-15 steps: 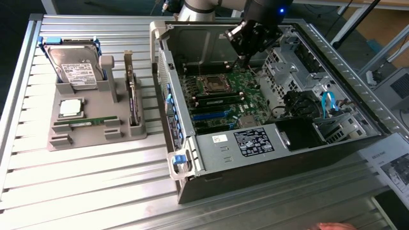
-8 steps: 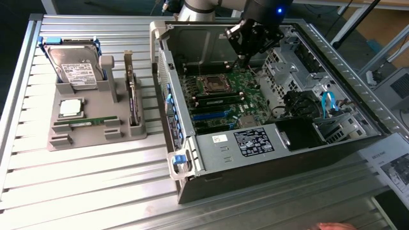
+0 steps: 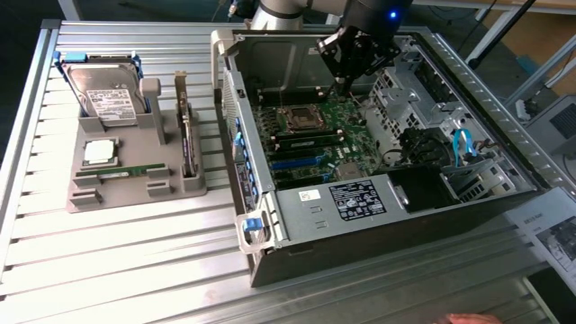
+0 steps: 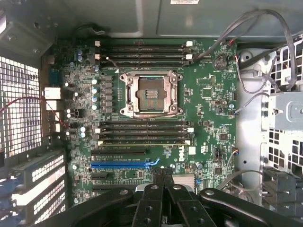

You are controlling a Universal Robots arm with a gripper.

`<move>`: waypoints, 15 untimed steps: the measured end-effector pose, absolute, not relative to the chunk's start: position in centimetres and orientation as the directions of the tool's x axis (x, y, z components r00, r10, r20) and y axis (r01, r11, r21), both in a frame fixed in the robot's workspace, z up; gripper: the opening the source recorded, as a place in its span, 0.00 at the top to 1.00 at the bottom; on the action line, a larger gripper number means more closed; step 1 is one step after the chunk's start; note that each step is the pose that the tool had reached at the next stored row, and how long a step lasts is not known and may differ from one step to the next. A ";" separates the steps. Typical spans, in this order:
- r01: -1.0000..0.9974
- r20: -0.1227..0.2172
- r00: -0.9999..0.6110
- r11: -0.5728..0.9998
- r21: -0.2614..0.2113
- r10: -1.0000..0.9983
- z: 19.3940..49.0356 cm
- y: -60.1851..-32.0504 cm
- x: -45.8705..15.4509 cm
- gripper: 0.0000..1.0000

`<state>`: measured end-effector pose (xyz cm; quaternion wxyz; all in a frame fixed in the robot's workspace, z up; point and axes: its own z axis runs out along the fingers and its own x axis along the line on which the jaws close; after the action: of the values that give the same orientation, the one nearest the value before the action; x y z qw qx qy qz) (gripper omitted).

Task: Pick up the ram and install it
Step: 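Press down the ram until it locks into place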

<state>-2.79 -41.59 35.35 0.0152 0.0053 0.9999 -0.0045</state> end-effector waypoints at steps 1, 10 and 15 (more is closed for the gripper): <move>0.011 -0.030 -0.999 1.000 -0.009 0.010 35.3 -41.6 -2.8 0.90; 0.011 -0.025 -1.000 1.000 -0.009 0.010 35.3 -41.6 -2.6 0.90; 0.011 -0.025 -1.000 1.000 -0.001 0.011 35.3 -41.6 -2.6 0.90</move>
<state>-2.64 -41.59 35.30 0.0126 0.0053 0.9999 -0.0004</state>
